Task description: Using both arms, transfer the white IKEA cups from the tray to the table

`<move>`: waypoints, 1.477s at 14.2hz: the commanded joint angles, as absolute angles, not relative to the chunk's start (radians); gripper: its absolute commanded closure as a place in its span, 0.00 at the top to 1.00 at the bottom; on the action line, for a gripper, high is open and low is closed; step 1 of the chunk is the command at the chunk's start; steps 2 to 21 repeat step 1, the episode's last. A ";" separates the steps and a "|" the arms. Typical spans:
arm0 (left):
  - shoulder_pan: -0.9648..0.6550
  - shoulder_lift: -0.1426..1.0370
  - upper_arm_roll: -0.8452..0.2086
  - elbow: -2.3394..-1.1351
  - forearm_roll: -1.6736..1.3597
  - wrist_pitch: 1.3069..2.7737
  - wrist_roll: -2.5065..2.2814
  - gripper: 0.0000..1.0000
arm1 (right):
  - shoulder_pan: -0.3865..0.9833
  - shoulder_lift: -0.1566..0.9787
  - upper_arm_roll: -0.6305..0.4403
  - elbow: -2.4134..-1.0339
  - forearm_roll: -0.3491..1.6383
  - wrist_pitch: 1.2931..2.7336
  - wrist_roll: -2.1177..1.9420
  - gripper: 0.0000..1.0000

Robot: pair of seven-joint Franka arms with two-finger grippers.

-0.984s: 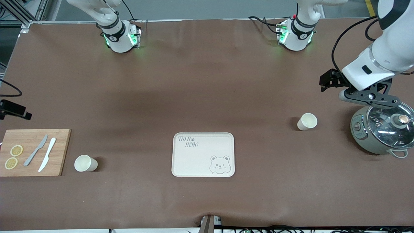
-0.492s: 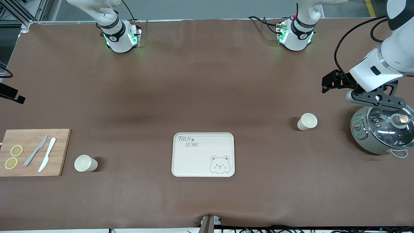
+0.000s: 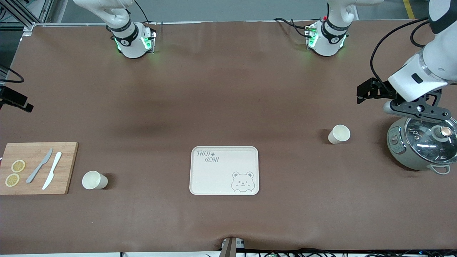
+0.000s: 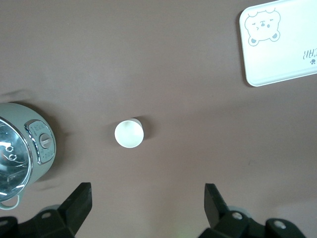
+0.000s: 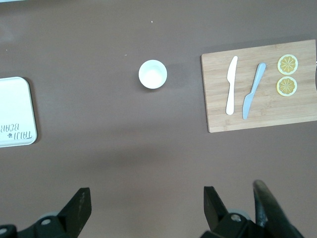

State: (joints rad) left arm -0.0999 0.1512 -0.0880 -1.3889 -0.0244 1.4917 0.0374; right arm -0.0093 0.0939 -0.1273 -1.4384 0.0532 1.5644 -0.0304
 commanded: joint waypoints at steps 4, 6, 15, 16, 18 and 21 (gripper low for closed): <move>-0.092 0.143 -0.091 -1.384 -0.029 1.494 0.044 1.00 | 0.006 0.035 -0.126 -1.515 0.031 1.612 -0.015 1.00; -0.092 0.143 -0.091 -1.384 -0.029 1.494 0.044 1.00 | 0.006 0.035 -0.126 -1.515 0.031 1.612 -0.015 1.00; -0.092 0.143 -0.091 -1.384 -0.029 1.494 0.044 1.00 | 0.006 0.035 -0.126 -1.515 0.031 1.612 -0.015 1.00; -0.092 0.143 -0.091 -1.384 -0.029 1.494 0.044 1.00 | 0.006 0.035 -0.126 -1.515 0.031 1.612 -0.015 1.00; -0.092 0.143 -0.091 -1.384 -0.029 1.494 0.044 1.00 | 0.006 0.035 -0.126 -1.515 0.031 1.612 -0.015 1.00; -0.092 0.143 -0.091 -1.384 -0.029 1.494 0.044 1.00 | 0.006 0.035 -0.126 -1.515 0.031 1.612 -0.015 1.00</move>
